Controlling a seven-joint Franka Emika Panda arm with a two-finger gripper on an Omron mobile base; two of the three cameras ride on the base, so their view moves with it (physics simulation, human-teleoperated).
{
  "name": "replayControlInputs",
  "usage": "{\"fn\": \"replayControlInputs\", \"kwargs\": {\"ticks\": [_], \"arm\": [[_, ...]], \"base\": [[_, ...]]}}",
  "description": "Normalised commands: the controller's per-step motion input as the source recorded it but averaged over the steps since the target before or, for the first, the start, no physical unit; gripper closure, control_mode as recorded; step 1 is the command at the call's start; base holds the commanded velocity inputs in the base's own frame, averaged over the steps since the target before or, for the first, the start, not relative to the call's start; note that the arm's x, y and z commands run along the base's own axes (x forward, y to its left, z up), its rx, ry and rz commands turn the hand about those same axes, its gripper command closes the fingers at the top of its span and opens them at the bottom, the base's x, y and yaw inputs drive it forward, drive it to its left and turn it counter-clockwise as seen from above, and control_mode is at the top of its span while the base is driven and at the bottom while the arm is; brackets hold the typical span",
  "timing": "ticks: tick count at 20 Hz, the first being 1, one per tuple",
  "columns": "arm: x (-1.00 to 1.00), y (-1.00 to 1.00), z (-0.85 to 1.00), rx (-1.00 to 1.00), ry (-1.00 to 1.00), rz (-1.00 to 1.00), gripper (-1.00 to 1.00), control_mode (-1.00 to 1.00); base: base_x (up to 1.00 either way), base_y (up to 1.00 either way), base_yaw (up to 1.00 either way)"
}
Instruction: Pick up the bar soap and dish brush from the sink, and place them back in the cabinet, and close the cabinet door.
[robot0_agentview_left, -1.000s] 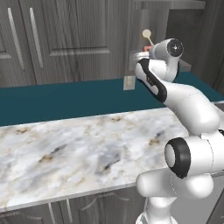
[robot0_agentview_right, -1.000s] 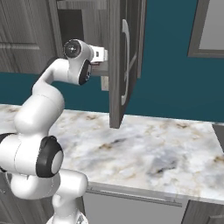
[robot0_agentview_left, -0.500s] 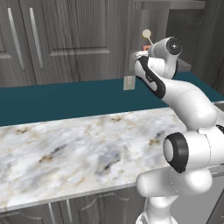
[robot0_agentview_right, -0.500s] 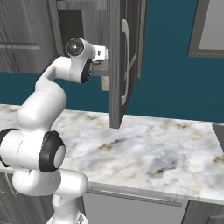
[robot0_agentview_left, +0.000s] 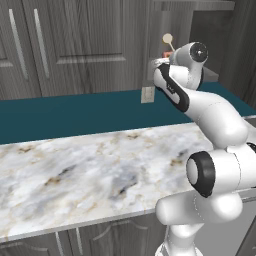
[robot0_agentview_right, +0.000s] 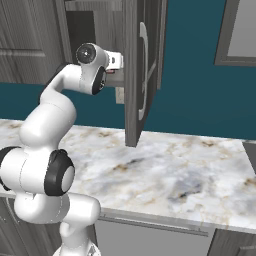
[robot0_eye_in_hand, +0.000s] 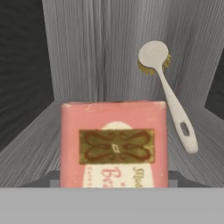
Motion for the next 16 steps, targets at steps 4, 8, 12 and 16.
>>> {"fn": "replayControlInputs", "kwargs": {"ticks": [4,8,12,16], "arm": [[0.00,0.00,0.00,0.00,0.00,0.00,-1.00,-1.00],[0.00,0.00,0.00,0.00,-0.01,0.00,-1.00,-1.00],[-0.04,0.00,0.00,0.00,-0.07,0.00,-1.00,-1.00],[-0.16,0.00,0.00,0.00,-0.05,0.00,-1.00,-1.00]], "base": [[0.00,0.00,0.00],[0.00,0.00,0.00],[0.00,0.00,0.00],[0.00,0.00,0.00]]}}
